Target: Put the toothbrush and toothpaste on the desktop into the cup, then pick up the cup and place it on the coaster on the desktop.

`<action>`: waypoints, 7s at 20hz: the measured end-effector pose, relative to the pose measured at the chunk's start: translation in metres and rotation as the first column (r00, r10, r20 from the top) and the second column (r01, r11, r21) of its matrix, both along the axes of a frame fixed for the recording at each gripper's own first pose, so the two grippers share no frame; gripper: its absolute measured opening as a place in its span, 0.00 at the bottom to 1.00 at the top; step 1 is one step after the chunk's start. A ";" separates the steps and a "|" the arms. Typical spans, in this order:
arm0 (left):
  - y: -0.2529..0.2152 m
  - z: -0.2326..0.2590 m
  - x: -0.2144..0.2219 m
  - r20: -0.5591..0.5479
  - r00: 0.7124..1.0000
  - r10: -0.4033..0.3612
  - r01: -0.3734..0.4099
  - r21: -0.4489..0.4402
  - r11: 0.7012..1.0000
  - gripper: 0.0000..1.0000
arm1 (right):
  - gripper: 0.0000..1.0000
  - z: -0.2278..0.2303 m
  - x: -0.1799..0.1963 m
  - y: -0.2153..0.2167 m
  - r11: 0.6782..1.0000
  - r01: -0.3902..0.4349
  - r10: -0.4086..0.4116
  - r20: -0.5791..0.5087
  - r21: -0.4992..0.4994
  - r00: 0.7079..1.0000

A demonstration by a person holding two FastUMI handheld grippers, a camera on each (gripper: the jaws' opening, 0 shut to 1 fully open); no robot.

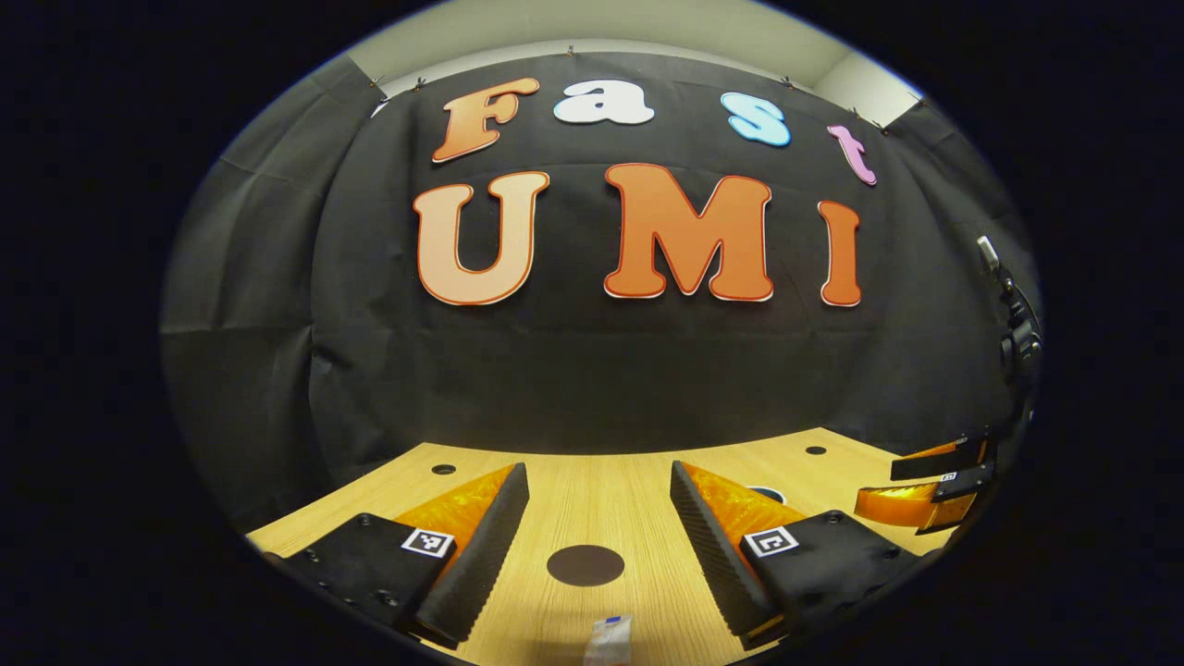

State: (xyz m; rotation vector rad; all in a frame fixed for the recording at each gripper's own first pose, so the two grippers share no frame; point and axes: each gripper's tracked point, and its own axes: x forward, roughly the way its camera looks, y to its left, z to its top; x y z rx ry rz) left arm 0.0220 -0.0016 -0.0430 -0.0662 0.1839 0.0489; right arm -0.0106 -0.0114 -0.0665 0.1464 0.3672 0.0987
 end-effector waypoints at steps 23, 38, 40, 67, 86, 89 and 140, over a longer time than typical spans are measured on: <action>0.022 -0.072 -0.039 -0.354 0.931 -0.085 0.076 -0.041 0.996 0.98 | 0.72 -0.106 -0.039 0.053 0.998 -0.028 0.061 -0.615 0.063 0.786; -0.002 -0.125 -0.054 -0.528 0.835 -0.157 0.134 -0.082 0.988 0.98 | 0.32 -0.145 -0.058 0.068 1.000 -0.017 0.023 -0.745 0.016 0.666; -0.007 -0.133 -0.057 -0.554 0.815 -0.170 0.146 -0.088 0.985 0.98 | 0.22 -0.145 -0.055 0.067 1.000 -0.029 0.025 -0.736 0.008 0.677; -0.041 -0.216 -0.093 -0.770 0.600 -0.218 0.149 -0.159 0.976 0.86 | 0.11 -0.093 -0.019 0.044 0.994 -0.026 0.083 -0.598 0.103 0.797; -0.034 -0.206 -0.097 -0.762 0.606 -0.226 0.150 -0.169 0.974 0.86 | 0.09 -0.143 -0.028 0.050 0.993 -0.092 0.012 -0.688 -0.080 0.726; -0.035 -0.206 -0.100 -0.763 0.606 -0.226 0.147 -0.171 0.974 0.86 | 0.05 -0.145 -0.025 0.050 0.994 -0.085 0.018 -0.673 -0.066 0.739; -0.026 -0.139 -0.075 -0.549 0.814 -0.188 0.149 -0.116 0.982 0.17 | 0.04 0.064 0.149 0.024 0.987 -0.042 -0.007 0.303 0.152 0.953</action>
